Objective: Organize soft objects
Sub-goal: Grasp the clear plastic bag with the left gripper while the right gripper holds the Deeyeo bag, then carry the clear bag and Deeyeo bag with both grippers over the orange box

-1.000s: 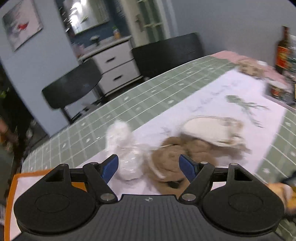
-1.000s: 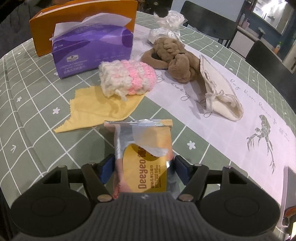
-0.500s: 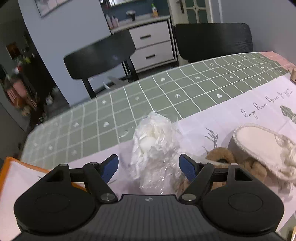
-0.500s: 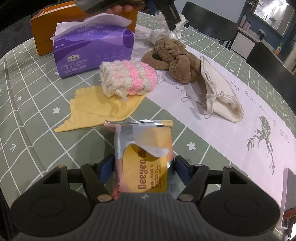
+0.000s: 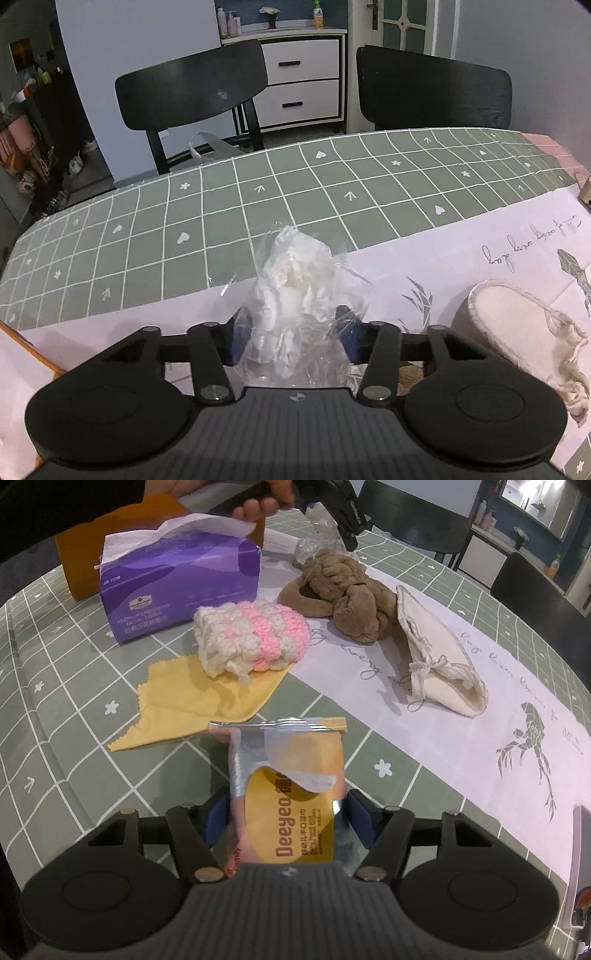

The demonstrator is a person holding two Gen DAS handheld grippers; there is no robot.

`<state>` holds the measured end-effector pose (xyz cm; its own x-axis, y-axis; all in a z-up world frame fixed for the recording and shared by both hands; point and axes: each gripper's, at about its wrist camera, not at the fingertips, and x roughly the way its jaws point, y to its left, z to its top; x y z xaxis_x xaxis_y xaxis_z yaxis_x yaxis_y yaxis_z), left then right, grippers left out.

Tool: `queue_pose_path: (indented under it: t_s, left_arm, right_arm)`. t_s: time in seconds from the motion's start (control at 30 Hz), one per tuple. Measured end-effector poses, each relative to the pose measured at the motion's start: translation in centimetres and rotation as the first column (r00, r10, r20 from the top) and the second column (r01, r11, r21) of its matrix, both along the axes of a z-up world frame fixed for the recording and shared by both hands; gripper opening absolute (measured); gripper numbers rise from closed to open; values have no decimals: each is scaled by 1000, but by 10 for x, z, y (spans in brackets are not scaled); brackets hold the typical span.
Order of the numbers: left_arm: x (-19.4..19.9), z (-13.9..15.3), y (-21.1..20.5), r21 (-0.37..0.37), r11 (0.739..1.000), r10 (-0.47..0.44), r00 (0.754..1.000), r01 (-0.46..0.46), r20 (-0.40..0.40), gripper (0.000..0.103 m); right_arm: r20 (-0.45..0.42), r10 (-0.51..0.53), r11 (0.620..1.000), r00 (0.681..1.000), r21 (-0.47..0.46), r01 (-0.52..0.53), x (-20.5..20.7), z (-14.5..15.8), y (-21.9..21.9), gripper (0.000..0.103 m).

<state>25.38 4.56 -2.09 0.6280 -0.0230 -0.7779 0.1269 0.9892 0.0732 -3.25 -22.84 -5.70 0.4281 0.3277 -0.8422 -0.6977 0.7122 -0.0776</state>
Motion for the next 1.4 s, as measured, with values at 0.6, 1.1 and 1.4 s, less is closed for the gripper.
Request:
queue_pose_path:
  t_s: [0.6,1.1,1.4]
  left_arm:
    - [-91,58,-39,-70,960,-264,961,270,81,46]
    - [-242,54,-60,-137,854,-492,865,502,98,46]
    - [-294,38,-18,-190,841,-507,860,507,54,46]
  right_arm:
    - [75,-78,996,994,-44,82,8,12,-8,56]
    - [112,-110,985,988,-121,123,-14,28,-13,56]
    - [101,5,989,995,-147,10,-60,42,28,56]
